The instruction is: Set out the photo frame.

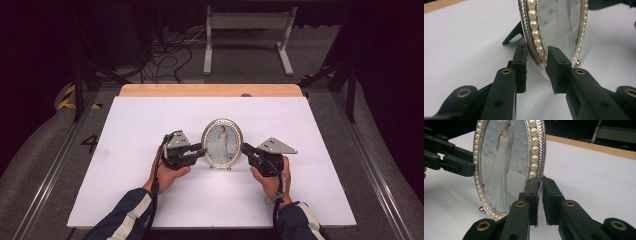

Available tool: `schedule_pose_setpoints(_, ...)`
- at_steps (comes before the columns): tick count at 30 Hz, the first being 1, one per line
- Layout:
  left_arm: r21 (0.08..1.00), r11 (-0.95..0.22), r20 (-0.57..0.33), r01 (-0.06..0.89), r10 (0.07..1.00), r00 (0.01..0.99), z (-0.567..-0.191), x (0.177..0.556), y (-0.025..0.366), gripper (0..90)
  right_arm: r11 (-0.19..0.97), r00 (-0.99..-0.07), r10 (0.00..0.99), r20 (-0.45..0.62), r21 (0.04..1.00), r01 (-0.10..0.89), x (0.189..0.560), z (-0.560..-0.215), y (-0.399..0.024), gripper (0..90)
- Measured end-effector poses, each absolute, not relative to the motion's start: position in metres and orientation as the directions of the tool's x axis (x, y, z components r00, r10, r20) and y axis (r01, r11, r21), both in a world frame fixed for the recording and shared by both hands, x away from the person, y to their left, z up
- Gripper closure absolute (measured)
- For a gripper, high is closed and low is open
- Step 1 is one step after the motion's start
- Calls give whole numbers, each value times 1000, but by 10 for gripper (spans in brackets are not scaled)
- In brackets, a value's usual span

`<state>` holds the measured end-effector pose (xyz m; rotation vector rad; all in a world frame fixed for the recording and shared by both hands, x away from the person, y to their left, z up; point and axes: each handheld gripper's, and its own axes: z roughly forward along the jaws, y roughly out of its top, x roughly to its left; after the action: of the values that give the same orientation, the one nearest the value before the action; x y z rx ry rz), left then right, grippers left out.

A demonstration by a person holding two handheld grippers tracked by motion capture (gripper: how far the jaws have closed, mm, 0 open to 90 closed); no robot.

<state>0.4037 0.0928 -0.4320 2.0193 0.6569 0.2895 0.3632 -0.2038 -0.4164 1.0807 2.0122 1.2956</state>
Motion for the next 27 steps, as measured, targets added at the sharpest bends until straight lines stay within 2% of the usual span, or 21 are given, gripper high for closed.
schedule_pose_setpoints(6, 858, -401, -57, 321, 547, 835, -433, 402, 91, 678, 245, -567, 824, -3, 903, 352, 362, -420, -205, 831)
schedule_pose_setpoints(16, 842, -457, 8, 287, 542, 840, -440, 399, 87, 639, 292, -587, 808, -44, 896, 335, 361, -420, -204, 812)
schedule_pose_setpoints(20, 844, -461, 18, 275, 537, 843, -437, 398, 93, 544, 323, -621, 781, -63, 892, 315, 360, -417, -205, 776)
schedule_pose_setpoints(24, 837, -487, 71, 248, 546, 835, -433, 392, 98, 426, 372, -626, 771, -114, 879, 298, 356, -414, -209, 725)
schedule_pose_setpoints(27, 820, -521, 96, 236, 532, 841, -433, 389, 100, 376, 380, -625, 770, -129, 880, 287, 352, -413, -214, 697)
